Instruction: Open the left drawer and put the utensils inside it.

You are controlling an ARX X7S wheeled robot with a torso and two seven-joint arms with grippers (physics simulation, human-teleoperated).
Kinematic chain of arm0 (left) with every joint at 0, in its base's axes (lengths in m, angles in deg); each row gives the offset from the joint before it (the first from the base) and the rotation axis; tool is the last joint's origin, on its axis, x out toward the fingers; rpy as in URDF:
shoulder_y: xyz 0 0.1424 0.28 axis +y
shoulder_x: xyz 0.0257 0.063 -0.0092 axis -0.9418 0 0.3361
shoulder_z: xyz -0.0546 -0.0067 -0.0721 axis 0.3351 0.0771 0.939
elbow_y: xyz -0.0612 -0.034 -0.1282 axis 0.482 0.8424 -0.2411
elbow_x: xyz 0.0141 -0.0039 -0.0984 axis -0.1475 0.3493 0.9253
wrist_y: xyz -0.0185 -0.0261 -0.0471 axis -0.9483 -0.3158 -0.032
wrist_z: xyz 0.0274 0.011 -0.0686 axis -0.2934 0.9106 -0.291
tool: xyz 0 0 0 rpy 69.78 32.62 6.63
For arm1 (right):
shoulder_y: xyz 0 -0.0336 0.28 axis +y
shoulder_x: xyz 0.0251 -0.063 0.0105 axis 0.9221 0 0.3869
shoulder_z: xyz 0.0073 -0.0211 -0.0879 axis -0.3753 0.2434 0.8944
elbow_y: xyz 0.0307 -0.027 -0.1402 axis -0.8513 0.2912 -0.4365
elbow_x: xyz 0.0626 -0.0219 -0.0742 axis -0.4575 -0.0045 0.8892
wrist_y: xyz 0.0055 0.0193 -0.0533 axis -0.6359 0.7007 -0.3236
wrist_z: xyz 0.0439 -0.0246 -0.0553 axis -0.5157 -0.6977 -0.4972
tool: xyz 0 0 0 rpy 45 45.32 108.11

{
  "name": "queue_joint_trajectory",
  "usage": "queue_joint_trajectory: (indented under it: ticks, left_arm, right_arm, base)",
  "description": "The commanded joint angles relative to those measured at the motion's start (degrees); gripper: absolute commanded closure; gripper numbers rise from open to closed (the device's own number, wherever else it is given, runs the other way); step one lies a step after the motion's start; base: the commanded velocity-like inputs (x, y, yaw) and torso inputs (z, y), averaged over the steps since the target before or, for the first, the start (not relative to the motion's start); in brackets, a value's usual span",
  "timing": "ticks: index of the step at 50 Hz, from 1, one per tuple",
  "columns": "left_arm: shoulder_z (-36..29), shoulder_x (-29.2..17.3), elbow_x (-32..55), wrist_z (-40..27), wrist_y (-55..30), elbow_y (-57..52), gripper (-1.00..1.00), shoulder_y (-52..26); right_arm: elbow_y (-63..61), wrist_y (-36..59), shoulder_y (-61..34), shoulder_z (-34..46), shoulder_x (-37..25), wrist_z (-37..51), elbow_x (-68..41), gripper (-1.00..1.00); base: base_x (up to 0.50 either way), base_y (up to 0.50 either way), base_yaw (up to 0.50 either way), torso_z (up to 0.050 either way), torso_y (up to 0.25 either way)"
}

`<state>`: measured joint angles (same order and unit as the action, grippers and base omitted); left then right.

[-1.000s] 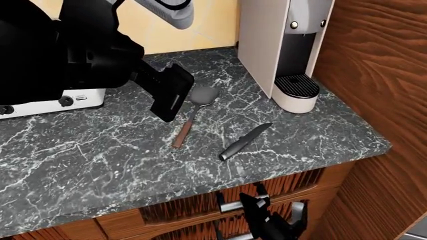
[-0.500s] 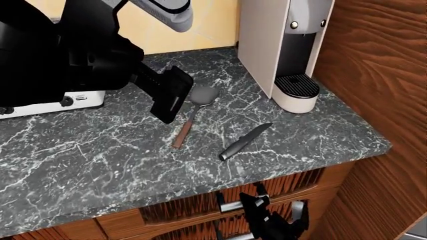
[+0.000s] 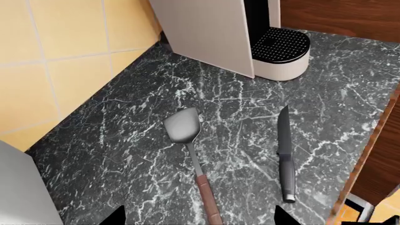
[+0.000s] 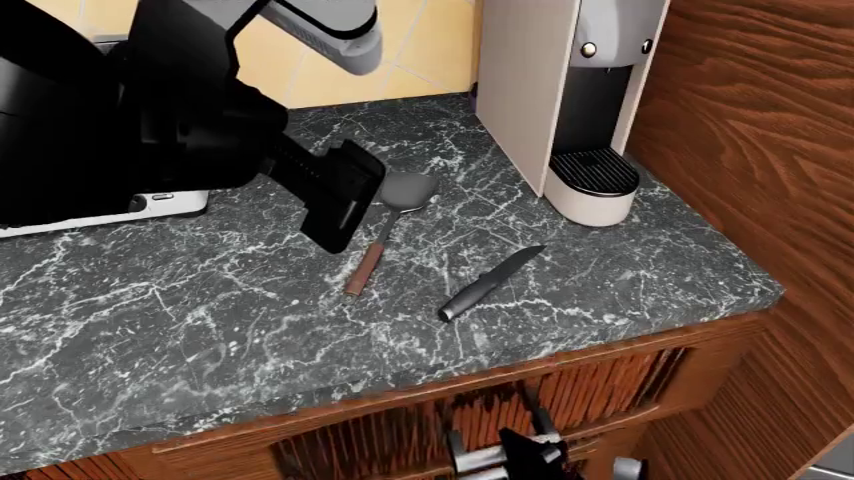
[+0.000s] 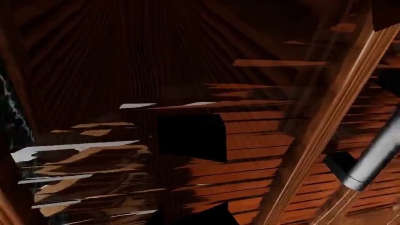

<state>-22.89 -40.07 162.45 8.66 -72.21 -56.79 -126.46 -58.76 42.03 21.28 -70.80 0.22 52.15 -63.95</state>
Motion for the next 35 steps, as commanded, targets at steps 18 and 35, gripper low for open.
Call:
queue_joint_trajectory:
  ticks: [18,35]
  left_arm:
    - [-1.2,-1.0,0.1,0.1,0.7,-0.5,-1.0,0.5]
    - [-1.9,-1.6,1.3,-0.7,1.1,-0.9,-1.0,-0.1]
  right_arm:
    - [-21.3,-0.3,31.5,-21.3,-6.4,-14.8,-12.0,1.0]
    - [-22.0,9.5,46.2,-36.8,-0.3,-33.9,-4.4,1.0]
  base:
    - [0.0,0.0,0.0,0.002,0.003]
    - [0.0,0.0,-0.01,0.001,0.002]
